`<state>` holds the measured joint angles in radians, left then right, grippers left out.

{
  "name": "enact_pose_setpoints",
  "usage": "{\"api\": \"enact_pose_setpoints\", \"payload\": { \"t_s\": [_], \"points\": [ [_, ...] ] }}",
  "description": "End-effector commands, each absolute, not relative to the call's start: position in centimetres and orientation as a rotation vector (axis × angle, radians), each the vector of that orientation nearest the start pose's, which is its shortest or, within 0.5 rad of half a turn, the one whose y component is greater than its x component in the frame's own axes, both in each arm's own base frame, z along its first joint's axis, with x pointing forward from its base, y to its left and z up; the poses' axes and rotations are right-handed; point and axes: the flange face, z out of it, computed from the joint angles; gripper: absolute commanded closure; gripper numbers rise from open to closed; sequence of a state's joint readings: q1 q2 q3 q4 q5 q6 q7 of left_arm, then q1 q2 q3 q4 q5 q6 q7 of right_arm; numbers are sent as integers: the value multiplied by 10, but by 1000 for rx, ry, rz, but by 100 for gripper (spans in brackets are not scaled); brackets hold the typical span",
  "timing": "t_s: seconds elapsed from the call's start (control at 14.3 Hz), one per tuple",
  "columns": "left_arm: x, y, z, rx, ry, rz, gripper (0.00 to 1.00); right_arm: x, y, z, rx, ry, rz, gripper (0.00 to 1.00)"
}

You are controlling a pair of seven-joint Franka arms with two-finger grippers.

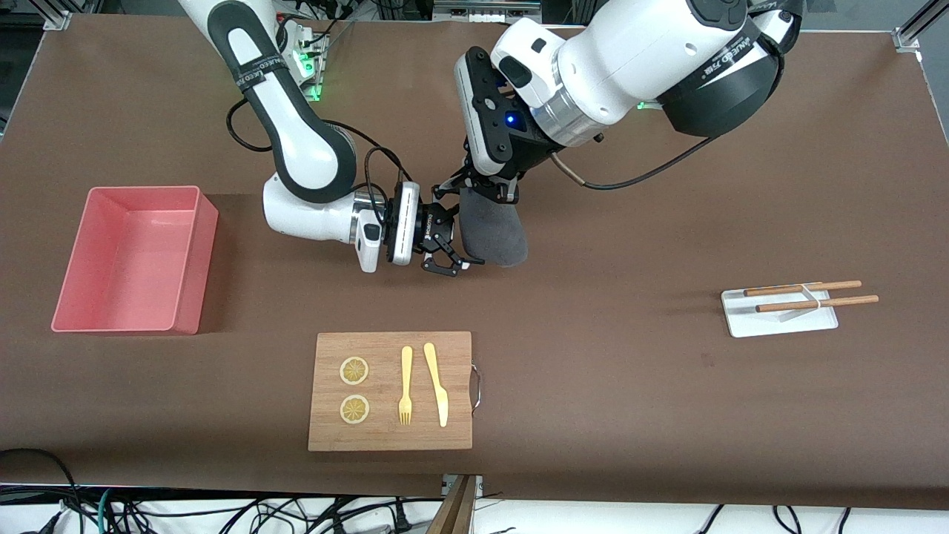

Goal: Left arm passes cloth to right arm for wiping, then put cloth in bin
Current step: 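Close the right gripper on the cloth below the left gripper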

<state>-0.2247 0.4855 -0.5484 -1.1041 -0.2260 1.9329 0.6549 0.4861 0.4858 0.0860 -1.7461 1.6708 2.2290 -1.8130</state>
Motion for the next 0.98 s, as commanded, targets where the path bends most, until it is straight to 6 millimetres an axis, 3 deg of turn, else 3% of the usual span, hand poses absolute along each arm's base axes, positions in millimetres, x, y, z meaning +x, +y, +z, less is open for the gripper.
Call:
{"api": "enact_pose_setpoints", "payload": {
  "t_s": [0.0, 0.07, 0.42, 0.91],
  "points": [
    [569, -422, 625, -2827, 2098, -725, 100, 565, 393, 327, -1612, -1059, -852, 61],
    [569, -422, 625, -2827, 2098, -725, 100, 565, 393, 327, -1614, -1051, -849, 72],
    [570, -421, 625, -2820, 2103, -727, 100, 568, 390, 330, -1611, -1053, -857, 99],
    [569, -421, 626, -2827, 2095, -727, 100, 576, 384, 338, -1615, -1045, -869, 100]
  ]
}}
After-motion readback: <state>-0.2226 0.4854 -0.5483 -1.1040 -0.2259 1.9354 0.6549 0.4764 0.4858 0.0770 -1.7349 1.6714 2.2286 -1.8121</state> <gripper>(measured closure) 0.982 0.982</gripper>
